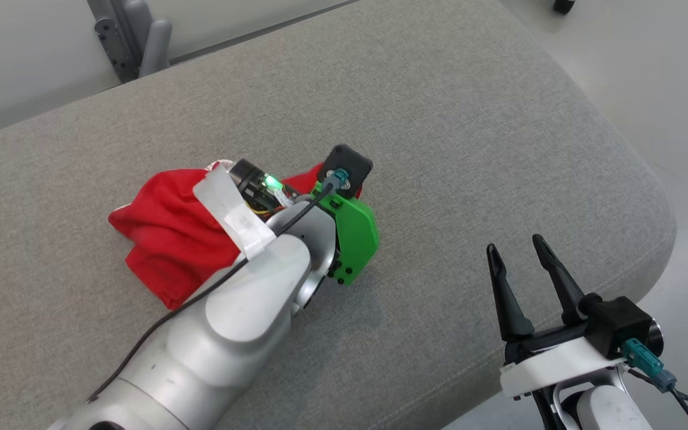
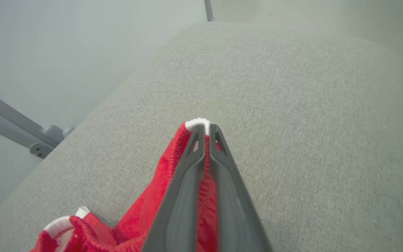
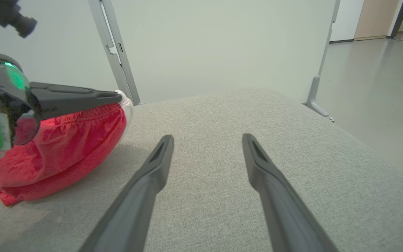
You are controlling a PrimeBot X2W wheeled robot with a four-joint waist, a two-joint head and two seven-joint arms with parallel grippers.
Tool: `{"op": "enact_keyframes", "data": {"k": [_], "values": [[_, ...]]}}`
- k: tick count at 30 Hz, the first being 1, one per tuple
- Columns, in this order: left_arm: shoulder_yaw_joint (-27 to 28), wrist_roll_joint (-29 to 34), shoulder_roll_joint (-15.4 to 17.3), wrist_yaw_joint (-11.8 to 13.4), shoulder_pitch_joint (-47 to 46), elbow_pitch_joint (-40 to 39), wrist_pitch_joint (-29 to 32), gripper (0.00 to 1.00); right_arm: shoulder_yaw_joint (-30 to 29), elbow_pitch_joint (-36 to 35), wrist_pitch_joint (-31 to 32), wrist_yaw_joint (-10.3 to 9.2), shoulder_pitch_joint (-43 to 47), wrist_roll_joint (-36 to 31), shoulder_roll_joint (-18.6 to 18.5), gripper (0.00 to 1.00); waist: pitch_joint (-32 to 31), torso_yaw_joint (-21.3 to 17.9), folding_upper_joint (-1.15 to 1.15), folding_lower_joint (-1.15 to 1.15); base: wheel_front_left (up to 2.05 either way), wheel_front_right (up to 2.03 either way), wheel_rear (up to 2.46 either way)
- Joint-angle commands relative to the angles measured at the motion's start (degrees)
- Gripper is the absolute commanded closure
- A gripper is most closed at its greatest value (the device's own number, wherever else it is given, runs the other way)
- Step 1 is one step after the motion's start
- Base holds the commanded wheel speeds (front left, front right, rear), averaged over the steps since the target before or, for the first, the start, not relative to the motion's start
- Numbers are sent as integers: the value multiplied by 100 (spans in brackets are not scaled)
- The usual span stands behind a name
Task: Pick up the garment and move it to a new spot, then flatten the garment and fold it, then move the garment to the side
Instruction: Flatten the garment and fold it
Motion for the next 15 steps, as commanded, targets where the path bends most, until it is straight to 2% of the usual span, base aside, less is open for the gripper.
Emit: {"op": "enact_keyframes", "data": {"k": [1, 4, 11, 12, 15], "values": [[97, -130, 25, 30, -255, -92, -311, 100, 22, 27, 7, 0, 72, -3, -5, 0, -131, 1, 0, 0, 0, 0, 0], [248, -403, 24, -36, -608, -213, -703, 100, 12, 59, 7, 0, 124, -44, -5, 0, -262, 36, 0, 0, 0, 0, 0], [422, -138, 171, -388, -2111, -39, -1374, 100, 42, 113, 7, 0, 250, -191, -5, 0, -533, 126, 0, 0, 0, 0, 0], [422, -138, 171, -388, -2111, -39, -1374, 100, 42, 113, 7, 0, 250, -191, -5, 0, -533, 126, 0, 0, 0, 0, 0], [551, -329, 231, -692, -2359, -47, -1510, 100, -20, 127, 7, 0, 317, -235, -5, 0, -617, 246, 0, 0, 0, 0, 0]]}}
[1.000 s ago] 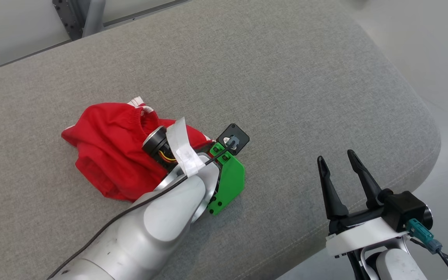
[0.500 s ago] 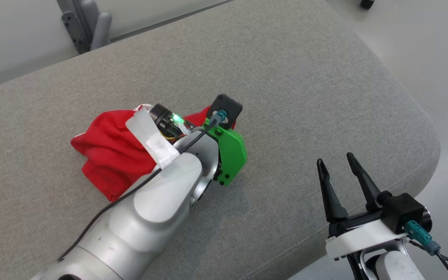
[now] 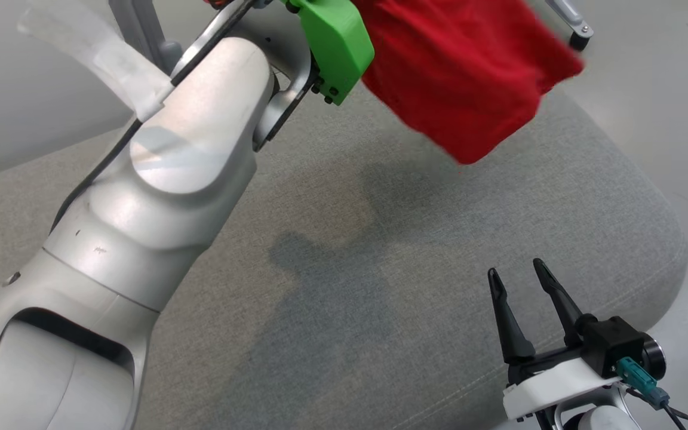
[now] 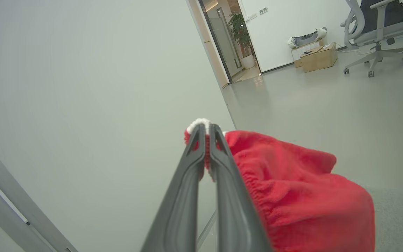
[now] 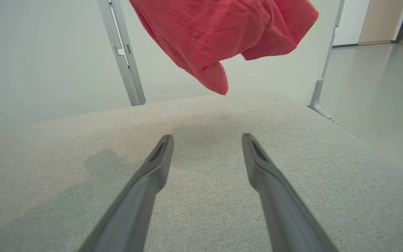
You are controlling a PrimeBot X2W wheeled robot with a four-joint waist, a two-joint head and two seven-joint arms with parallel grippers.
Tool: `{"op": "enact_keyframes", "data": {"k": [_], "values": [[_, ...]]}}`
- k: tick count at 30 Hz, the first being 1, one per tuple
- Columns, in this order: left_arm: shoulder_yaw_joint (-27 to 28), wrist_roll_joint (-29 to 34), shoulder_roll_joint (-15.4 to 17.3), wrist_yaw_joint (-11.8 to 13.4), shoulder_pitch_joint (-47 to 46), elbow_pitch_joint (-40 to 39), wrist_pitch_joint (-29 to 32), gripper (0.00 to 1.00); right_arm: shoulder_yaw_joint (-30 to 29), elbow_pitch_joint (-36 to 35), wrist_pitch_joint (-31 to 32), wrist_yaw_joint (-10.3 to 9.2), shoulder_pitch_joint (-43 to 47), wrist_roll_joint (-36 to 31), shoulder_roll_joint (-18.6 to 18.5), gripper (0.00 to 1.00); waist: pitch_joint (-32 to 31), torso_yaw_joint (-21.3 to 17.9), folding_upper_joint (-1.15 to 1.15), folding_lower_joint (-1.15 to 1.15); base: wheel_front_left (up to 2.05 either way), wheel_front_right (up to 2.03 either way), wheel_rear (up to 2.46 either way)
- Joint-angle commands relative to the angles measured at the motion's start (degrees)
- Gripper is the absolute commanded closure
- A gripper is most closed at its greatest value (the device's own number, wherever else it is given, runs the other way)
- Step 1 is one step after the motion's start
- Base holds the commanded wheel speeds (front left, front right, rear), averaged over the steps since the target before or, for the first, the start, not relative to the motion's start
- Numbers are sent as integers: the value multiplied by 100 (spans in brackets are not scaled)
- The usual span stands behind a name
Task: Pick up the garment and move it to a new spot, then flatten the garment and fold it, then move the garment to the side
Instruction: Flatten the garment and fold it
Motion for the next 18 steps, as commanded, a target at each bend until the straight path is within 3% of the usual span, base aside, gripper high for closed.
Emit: {"op": "enact_keyframes", "data": {"k": [1, 8, 15, 18], "values": [[32, -88, 105, -41, 108, 30, -23, 100, -26, 14, 7, 0, 82, -23, -6, 0, -118, 128, 0, 0, 0, 0, 0], [-212, -673, 410, -312, 1754, -498, -688, 100, -163, 3, 7, 0, 233, -109, -4, 0, -143, 598, 0, 0, 0, 0, 0], [-1085, -884, 964, -378, 3726, -613, -1200, 100, -187, -3, 7, 0, 73, -228, -8, 0, 62, 1231, 0, 0, 0, 0, 0], [-1022, -1061, 1110, -380, 4152, -503, -1231, 100, -178, 0, 7, 0, 27, -250, -12, 0, 72, 1403, 0, 0, 0, 0, 0]]}}
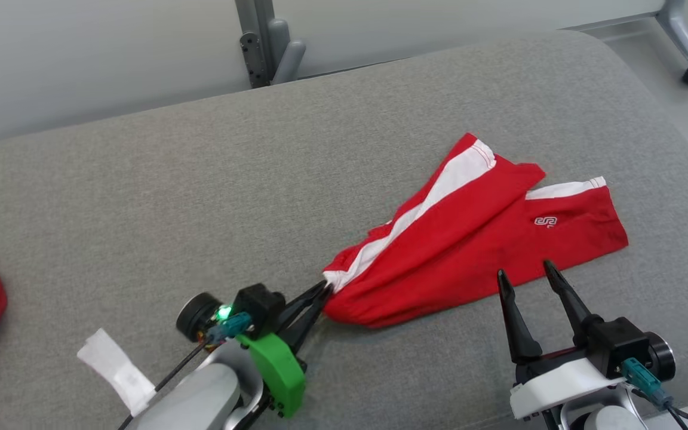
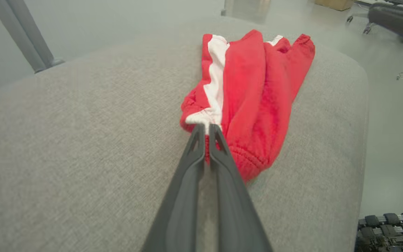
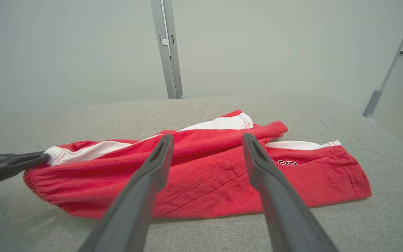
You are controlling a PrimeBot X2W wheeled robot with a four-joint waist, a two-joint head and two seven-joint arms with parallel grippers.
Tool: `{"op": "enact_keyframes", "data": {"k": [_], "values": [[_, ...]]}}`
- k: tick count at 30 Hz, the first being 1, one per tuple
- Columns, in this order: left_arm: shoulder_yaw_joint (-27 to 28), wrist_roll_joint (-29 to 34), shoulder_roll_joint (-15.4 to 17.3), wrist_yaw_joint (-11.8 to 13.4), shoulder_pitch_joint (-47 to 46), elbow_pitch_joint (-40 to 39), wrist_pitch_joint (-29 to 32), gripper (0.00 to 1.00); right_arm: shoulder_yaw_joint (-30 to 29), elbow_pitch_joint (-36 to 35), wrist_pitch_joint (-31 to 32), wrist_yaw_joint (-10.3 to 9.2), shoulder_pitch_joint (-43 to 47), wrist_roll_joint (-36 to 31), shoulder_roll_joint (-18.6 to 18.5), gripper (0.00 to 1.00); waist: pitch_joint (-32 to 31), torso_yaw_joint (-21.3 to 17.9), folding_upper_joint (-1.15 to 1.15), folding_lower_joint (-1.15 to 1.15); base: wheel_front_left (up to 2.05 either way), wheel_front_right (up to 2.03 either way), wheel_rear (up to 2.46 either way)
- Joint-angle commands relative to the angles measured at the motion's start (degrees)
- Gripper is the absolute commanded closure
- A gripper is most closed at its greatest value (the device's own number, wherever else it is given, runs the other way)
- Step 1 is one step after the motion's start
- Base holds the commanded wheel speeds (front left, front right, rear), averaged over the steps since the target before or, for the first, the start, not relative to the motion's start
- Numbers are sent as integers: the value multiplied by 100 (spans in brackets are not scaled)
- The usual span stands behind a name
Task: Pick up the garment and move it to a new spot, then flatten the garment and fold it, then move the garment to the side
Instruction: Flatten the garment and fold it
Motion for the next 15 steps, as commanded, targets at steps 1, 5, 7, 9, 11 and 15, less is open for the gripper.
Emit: {"op": "enact_keyframes", "data": {"k": [1, 5, 7, 9, 11, 15], "values": [[100, -67, 112, 5, 156, 57, -34, 100, 5, -7, 7, 0, -63, -50, -10, 0, 81, 286, 0, 0, 0, 0, 0], [393, -122, 253, 268, 467, 227, -46, 100, 31, -16, 7, 0, -86, -36, -9, 0, 65, 449, 0, 0, 0, 0, 0], [572, -66, 330, 393, 517, 273, -49, 100, 43, -14, 7, 0, -71, -29, -10, 0, 54, 516, 0, 0, 0, 0, 0], [724, 42, 407, 532, 544, 338, -50, 100, 73, 4, 7, 0, -48, -14, -9, 0, 35, 558, 0, 0, 0, 0, 0], [933, 113, 429, 643, 525, 357, -51, 100, 102, 15, 7, 0, -32, 28, -9, 0, 18, 590, 0, 0, 0, 0, 0], [1276, 186, 446, 779, 540, 430, -48, 100, 133, 36, 7, 0, -66, 59, -11, 0, 1, 633, 0, 0, 0, 0, 0]]}}
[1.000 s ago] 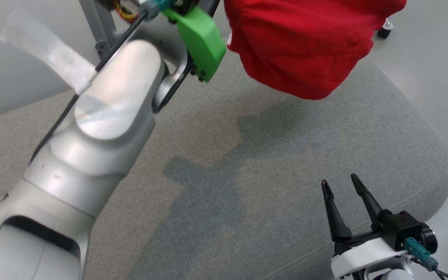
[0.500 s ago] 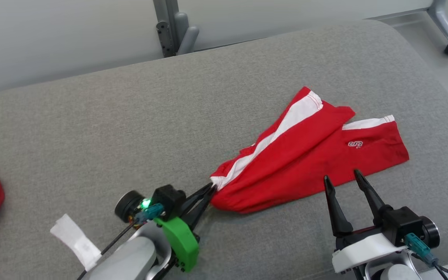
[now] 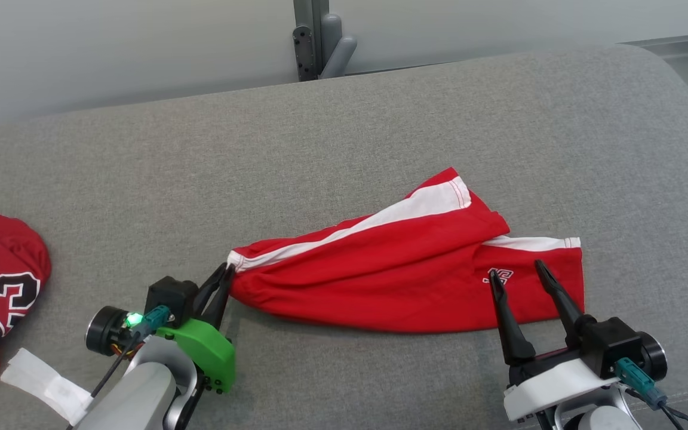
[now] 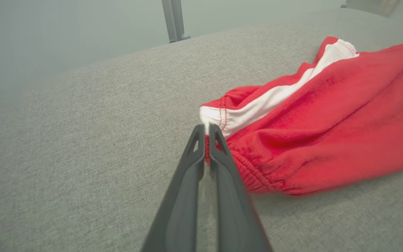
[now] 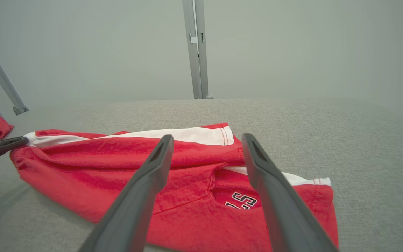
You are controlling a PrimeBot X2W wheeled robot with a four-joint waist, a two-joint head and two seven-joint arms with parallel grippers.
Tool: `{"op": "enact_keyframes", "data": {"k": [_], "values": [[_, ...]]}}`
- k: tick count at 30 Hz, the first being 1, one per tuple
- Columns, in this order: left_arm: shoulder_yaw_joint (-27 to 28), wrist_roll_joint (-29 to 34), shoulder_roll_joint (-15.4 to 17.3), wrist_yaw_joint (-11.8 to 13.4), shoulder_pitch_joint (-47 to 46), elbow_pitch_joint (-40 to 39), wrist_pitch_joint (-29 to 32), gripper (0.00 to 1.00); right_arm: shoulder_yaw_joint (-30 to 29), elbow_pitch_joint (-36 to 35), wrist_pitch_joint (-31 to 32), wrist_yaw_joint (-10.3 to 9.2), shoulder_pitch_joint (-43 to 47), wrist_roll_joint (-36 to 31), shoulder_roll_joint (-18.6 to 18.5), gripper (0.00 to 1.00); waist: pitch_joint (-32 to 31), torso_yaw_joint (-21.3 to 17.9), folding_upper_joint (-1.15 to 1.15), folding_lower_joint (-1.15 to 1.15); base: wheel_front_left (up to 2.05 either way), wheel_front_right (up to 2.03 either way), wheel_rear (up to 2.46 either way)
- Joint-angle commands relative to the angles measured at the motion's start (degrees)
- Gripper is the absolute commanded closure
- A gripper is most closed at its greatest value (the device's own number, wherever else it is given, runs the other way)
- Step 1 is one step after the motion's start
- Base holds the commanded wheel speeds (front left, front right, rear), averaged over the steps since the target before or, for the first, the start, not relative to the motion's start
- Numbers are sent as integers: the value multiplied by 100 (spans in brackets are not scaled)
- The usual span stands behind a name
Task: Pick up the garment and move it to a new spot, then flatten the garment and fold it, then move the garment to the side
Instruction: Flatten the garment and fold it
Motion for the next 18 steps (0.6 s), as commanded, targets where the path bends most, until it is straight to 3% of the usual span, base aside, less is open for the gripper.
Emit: {"op": "enact_keyframes", "data": {"k": [1, 2, 3, 12, 18], "values": [[110, 83, 19, 77, 55, 34, -15, 84, 24, 30, 7, 0, -48, 53, -12, 0, 3, 27, 0, 0, 0, 0, 0], [170, 89, -9, 108, 76, 63, -16, 55, 49, 52, 7, 0, -74, 96, -11, 0, 12, 46, 0, 0, 0, 0, 0], [243, 80, -38, 140, 102, 84, -16, 0, 78, 60, 7, 0, -115, 130, -19, 0, 23, 66, 0, 0, 0, 0, 0], [1169, 372, -323, 574, 557, -549, -15, 0, 185, 499, 7, 0, -529, 378, -149, 0, 113, 422, 0, 0, 0, 0, 0], [1905, 972, -707, 852, 1229, -1623, -16, 0, 53, 1314, 4, 0, -1207, 478, -434, 0, 200, 899, 0, 0, 0, 0, 0]]}}
